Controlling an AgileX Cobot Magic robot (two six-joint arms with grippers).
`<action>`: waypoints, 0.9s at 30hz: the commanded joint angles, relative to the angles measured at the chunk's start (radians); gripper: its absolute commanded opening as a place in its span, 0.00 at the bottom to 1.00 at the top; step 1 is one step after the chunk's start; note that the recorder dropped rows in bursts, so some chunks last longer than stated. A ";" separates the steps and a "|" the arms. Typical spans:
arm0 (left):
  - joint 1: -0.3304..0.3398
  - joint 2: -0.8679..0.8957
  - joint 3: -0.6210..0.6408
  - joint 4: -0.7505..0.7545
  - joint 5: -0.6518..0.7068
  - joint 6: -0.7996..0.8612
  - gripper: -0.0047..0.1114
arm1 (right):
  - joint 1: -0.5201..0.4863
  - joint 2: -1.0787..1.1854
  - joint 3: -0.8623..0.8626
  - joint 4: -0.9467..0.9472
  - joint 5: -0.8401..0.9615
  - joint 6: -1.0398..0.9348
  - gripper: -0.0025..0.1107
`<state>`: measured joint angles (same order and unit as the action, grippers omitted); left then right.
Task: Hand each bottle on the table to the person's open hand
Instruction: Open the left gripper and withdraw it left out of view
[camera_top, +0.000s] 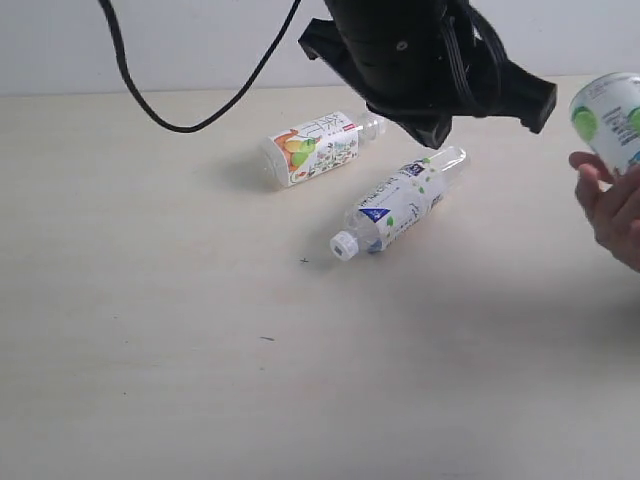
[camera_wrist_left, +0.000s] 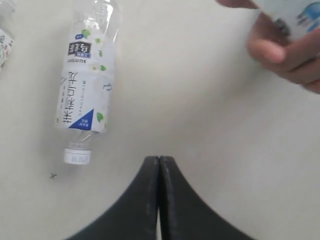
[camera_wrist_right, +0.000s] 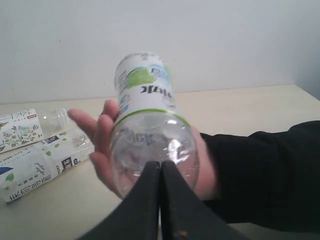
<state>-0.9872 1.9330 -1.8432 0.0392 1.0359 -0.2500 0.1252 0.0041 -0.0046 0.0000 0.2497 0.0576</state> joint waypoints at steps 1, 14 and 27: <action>-0.010 -0.088 0.145 0.052 -0.159 -0.028 0.04 | -0.003 -0.004 0.005 0.000 -0.006 -0.004 0.02; 0.002 -0.500 0.763 0.302 -0.690 -0.283 0.04 | -0.003 -0.004 0.005 0.000 -0.006 -0.004 0.02; 0.271 -0.896 1.249 0.343 -1.036 -0.390 0.04 | -0.003 -0.004 0.005 0.000 -0.006 -0.004 0.02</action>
<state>-0.7712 1.1071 -0.6615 0.3793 0.0877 -0.6225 0.1252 0.0041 -0.0046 0.0000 0.2497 0.0576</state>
